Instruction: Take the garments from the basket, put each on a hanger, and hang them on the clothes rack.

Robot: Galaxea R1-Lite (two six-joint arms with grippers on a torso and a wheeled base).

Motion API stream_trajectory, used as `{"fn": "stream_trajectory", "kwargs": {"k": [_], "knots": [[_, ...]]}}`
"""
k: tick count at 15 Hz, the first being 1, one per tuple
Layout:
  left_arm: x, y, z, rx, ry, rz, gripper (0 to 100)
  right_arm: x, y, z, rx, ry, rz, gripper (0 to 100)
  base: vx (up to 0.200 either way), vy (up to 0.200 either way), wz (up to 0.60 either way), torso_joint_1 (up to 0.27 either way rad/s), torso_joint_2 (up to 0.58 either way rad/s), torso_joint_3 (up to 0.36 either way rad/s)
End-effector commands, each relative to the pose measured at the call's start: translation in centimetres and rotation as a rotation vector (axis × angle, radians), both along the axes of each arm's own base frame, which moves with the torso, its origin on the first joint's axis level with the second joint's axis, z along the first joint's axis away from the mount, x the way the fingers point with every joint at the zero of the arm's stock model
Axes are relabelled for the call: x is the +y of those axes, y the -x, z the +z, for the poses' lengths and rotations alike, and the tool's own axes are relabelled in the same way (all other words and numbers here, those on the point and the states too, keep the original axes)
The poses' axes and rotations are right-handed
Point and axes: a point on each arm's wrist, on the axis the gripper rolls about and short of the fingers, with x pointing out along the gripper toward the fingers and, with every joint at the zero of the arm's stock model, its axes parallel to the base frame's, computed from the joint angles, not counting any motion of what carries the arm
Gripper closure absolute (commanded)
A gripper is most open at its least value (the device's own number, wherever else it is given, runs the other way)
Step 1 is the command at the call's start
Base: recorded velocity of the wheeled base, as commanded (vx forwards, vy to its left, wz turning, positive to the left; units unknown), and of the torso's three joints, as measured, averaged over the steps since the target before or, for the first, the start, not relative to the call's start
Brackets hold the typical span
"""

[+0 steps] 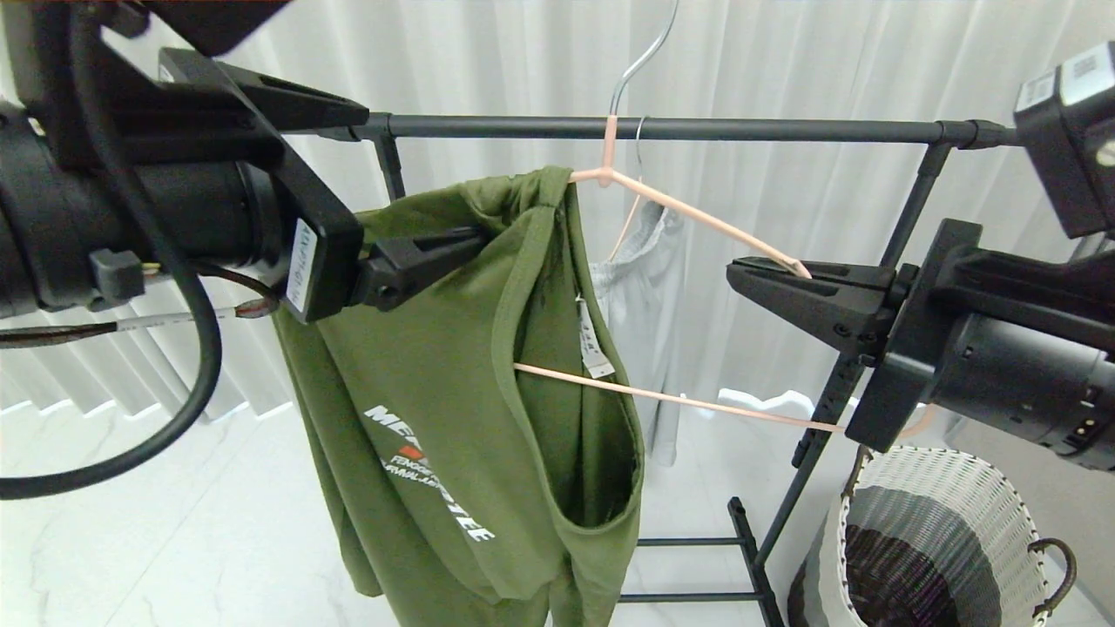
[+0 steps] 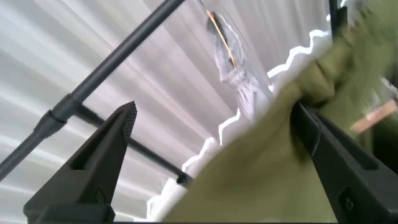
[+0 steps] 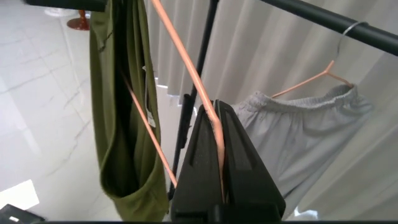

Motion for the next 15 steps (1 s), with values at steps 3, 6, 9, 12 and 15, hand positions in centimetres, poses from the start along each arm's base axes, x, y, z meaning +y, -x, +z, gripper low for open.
{"fn": "stream_trajectory", "kwargs": {"k": [3,6,9,12,15], "knots": [[-0.47,-0.61,-1.09,0.028,-0.030,0.001,0,0.26,0.65,0.00,-0.017,0.009,0.028,100,0.000,0.000,0.00,0.000,0.00,0.000],[-0.42,-0.65,-1.12,0.017,-0.048,0.000,100,0.39,0.85,0.06,-0.032,0.015,0.040,100,0.000,0.000,0.00,0.000,0.00,0.000],[-0.36,-0.58,-1.05,0.015,-0.046,0.000,100,0.53,1.09,0.05,-0.034,0.018,0.052,100,0.000,0.000,0.00,0.000,0.00,0.000],[-0.33,-0.48,-1.13,0.017,-0.048,-0.004,100,0.55,1.20,0.08,-0.035,0.016,0.056,100,0.000,0.000,0.00,0.000,0.00,0.000],[-0.30,-0.51,-1.13,0.017,-0.049,-0.001,100,0.58,1.25,0.13,-0.035,0.015,0.058,100,0.000,0.000,0.00,0.000,0.00,0.000]]}}
